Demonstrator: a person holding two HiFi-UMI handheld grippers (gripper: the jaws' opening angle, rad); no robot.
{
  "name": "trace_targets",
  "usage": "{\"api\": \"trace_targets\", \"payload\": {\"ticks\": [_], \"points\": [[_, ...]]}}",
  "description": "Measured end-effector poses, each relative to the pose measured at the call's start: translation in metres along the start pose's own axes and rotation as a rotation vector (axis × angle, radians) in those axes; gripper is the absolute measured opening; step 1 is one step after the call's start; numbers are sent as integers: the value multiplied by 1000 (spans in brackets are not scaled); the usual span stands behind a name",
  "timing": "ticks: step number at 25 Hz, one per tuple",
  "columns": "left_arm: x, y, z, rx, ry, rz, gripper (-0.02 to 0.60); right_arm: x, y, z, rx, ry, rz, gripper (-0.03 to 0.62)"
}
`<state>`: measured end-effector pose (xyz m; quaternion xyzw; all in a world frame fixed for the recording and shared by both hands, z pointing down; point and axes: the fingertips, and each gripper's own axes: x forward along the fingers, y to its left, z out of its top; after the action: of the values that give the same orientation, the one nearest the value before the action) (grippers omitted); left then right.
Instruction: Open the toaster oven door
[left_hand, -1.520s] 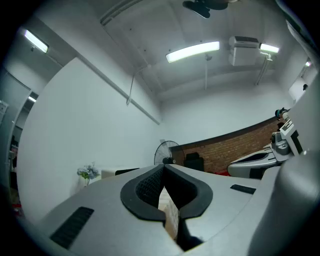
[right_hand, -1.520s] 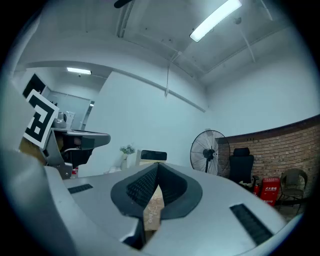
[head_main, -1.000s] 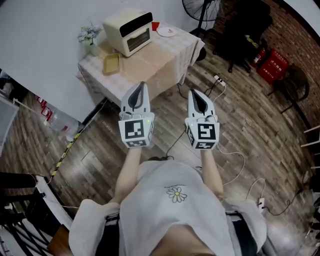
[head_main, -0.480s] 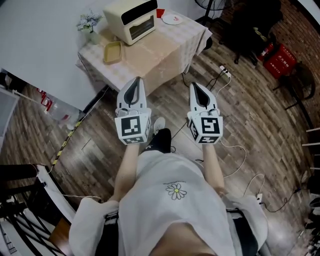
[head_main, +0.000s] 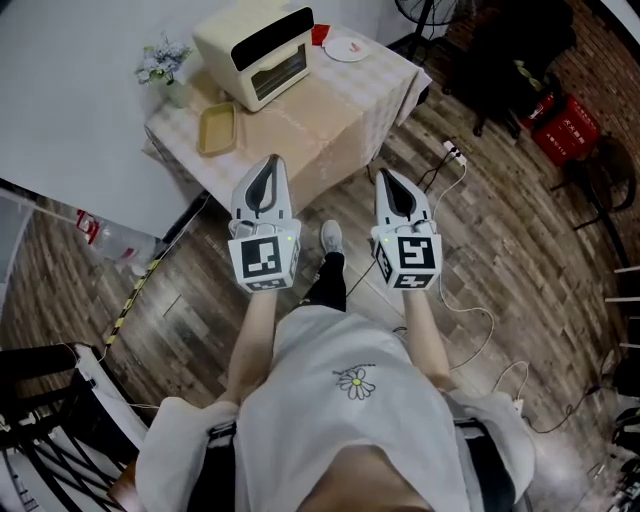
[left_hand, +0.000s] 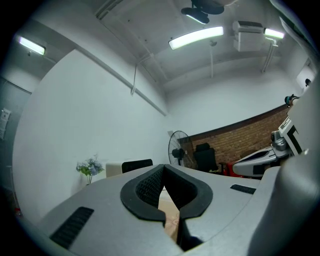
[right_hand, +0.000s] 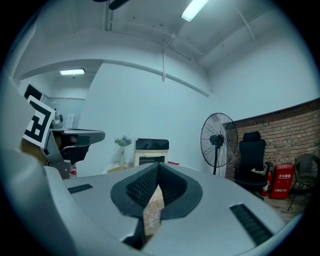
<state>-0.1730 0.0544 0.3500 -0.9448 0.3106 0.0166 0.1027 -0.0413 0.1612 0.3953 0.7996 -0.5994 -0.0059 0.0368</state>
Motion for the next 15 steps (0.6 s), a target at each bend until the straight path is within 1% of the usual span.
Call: {"api": "trace_targets", "payload": {"ticks": [6, 9, 11, 15], "points": [[97, 28, -13, 13, 18, 5, 17, 96, -36, 3, 4, 24, 17, 9], [145, 49, -13, 29, 19, 12, 17, 153, -54, 13, 9, 27, 26, 9], [177, 68, -15, 15, 15, 33, 17, 192, -62, 23, 4, 19, 46, 9], [233, 101, -35, -51, 30, 60, 17, 266, -70, 30, 27, 32, 103, 9]]}}
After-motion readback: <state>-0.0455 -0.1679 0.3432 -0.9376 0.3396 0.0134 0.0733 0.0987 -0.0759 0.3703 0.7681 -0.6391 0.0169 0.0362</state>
